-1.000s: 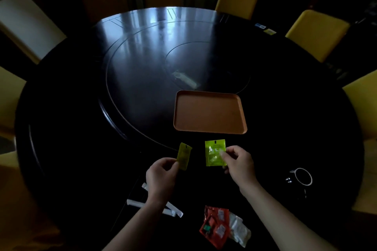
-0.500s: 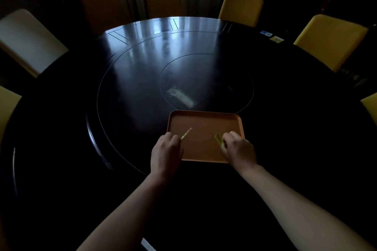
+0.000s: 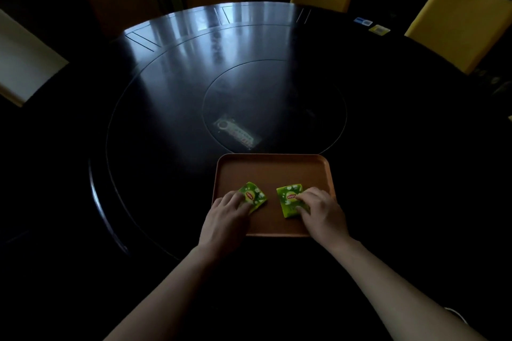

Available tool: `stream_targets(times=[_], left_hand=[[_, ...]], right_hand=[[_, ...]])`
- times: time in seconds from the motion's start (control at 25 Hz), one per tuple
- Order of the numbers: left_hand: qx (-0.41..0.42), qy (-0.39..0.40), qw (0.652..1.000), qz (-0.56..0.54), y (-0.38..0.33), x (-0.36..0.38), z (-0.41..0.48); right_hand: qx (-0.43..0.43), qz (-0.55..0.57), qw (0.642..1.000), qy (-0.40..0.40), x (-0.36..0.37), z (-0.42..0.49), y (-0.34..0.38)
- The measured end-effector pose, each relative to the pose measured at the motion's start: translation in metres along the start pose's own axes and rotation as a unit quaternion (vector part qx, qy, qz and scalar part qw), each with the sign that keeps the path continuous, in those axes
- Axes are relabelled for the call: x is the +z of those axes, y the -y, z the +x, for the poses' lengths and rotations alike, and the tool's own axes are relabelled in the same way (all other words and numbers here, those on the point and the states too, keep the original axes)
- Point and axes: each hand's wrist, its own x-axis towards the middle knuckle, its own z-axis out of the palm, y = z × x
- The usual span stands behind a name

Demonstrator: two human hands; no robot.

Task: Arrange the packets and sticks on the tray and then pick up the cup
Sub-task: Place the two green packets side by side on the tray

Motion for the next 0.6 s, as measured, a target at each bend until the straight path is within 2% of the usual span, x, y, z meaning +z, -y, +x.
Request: stream_targets(times=[0.12, 0.2, 0.44, 0.6], left_hand=[[0.066, 0.074, 0.995, 0.003, 0.015, 0.001, 0.009], [0.066, 0.099, 0.992, 0.033, 0.013, -0.003, 0.013], [0.003, 0.070, 0.996, 0.057, 0.005, -0.006, 0.016], [0.031, 0.065, 0.997, 0.033, 0.011, -0.004, 0.013]], right_hand=[[-0.021, -0.057, 0.998, 0.020, 0.000, -0.003, -0.002], [-0.024, -0.076, 0.996, 0.032, 0.005, -0.003, 0.000], [-0.023, -0.047, 0.998, 0.022, 0.013, 0.011, 0.014], [-0.028, -0.049, 0.998, 0.004, 0.015, 0.014, 0.016]])
